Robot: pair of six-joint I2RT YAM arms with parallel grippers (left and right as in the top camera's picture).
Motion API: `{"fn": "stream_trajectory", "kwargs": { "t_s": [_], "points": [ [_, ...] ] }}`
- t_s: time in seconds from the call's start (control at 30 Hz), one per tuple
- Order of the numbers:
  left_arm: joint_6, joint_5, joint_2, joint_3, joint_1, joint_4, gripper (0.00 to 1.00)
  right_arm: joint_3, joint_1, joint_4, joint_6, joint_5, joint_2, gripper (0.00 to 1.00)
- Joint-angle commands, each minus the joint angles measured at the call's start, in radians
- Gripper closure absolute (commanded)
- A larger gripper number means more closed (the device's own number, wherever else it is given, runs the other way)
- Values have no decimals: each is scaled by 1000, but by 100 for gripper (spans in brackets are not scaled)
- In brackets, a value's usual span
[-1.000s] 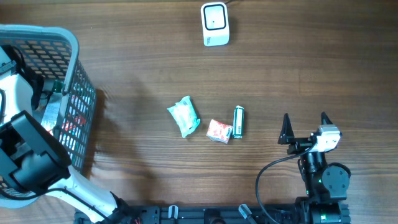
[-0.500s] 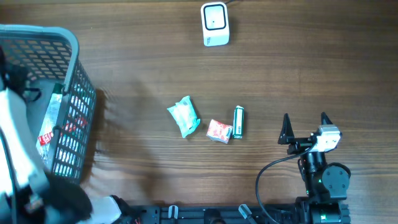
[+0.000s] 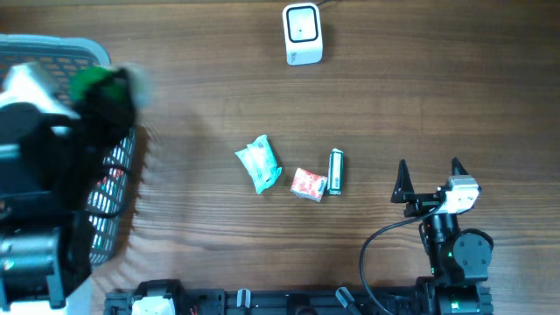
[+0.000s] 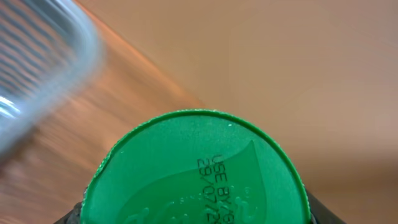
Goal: Scan the item barcode
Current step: 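Carry the green-capped jar out and set it on the table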
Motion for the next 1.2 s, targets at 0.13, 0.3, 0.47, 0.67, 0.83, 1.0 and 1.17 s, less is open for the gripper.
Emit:
{"fn": "stream_trajectory", "kwargs": {
  "t_s": [0.13, 0.3, 0.47, 0.67, 0.83, 1.0, 1.17],
  "points": [
    [12, 33, 280, 8, -468, 72, 53, 0, 6, 3, 9, 9, 0, 0],
    [11, 35, 533, 8, -646, 216, 53, 0, 6, 3, 9, 9, 0, 0],
    [16, 49, 818, 8, -784, 407, 53, 0, 6, 3, 9, 9, 0, 0],
    [97, 48, 1022, 8, -869, 603, 50, 0, 6, 3, 9, 9, 0, 0],
    [293, -113, 1060, 8, -923, 594, 48, 0, 6, 3, 9, 9, 0, 0],
    [600, -251, 1059, 8, -954, 599, 40, 0, 6, 3, 9, 9, 0, 0],
    [808, -335, 1059, 8, -954, 597, 20, 0, 6, 3, 9, 9, 0, 0]
  ]
}}
